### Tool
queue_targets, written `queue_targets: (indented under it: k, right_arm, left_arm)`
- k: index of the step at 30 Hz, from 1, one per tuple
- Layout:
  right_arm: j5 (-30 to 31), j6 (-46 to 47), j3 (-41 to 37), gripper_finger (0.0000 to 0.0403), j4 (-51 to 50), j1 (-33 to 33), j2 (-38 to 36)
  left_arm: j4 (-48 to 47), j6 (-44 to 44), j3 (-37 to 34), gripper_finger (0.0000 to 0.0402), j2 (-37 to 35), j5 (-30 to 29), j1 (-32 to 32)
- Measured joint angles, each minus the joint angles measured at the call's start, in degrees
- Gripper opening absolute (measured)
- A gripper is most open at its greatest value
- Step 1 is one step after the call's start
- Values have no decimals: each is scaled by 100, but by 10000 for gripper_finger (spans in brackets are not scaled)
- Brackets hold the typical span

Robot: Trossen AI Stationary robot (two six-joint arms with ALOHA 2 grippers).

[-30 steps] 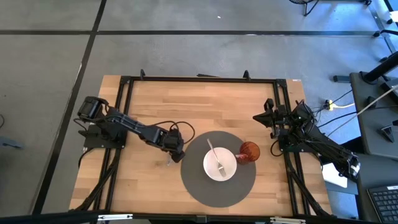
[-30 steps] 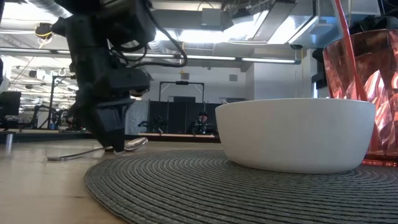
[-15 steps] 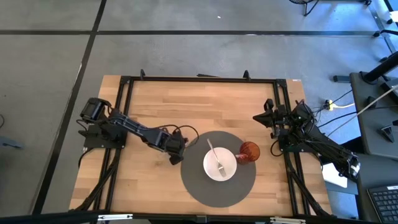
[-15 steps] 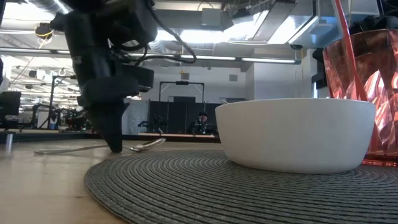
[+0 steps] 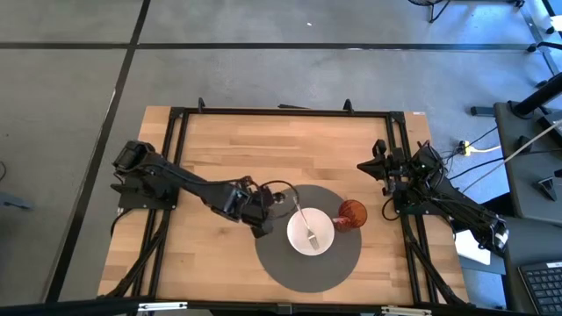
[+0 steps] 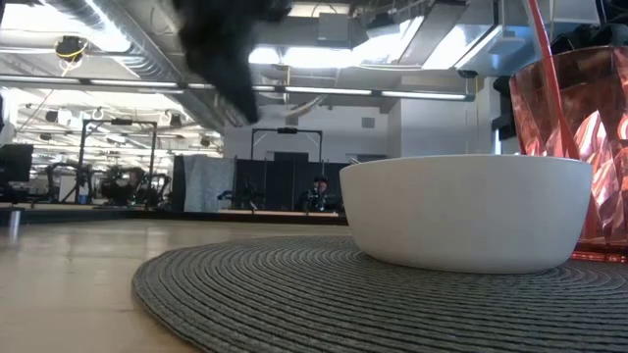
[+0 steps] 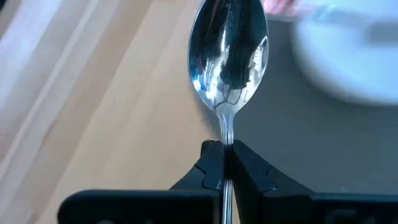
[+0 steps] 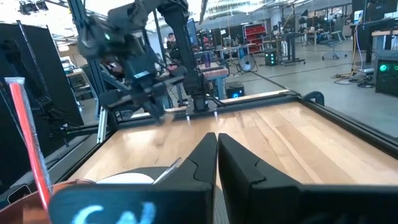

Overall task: Pick & Place Utensil
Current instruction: Put the silver spoon into the white bowl

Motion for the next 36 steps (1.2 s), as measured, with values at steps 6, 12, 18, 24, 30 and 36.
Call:
queue_targets:
  k: [6, 12, 18, 24, 30, 36]
  right_arm:
    - [2, -4, 0, 17, 39, 0, 0]
    - [-46, -9, 0, 17, 50, 0, 0]
    - [-107, -22, 0, 17, 49, 0, 0]
    - [-299, -9, 0, 17, 48, 0, 0]
    - [-298, -22, 0, 16, 76, 0, 0]
    - [-299, -22, 0, 16, 77, 0, 0]
  left_arm:
    - [-23, 936, 1311, 7, 743, 418, 109]
    - [-363, 1826, 3212, 7, 2093, 1139, 228]
    - [-1361, 2044, 4957, 7, 3431, 1446, 332]
    - [-2168, 2184, 6026, 7, 4295, 1730, 377]
    - [-2274, 2133, 5980, 16, 4319, 1840, 469]
    - [-2166, 2172, 6031, 57, 4314, 1842, 493]
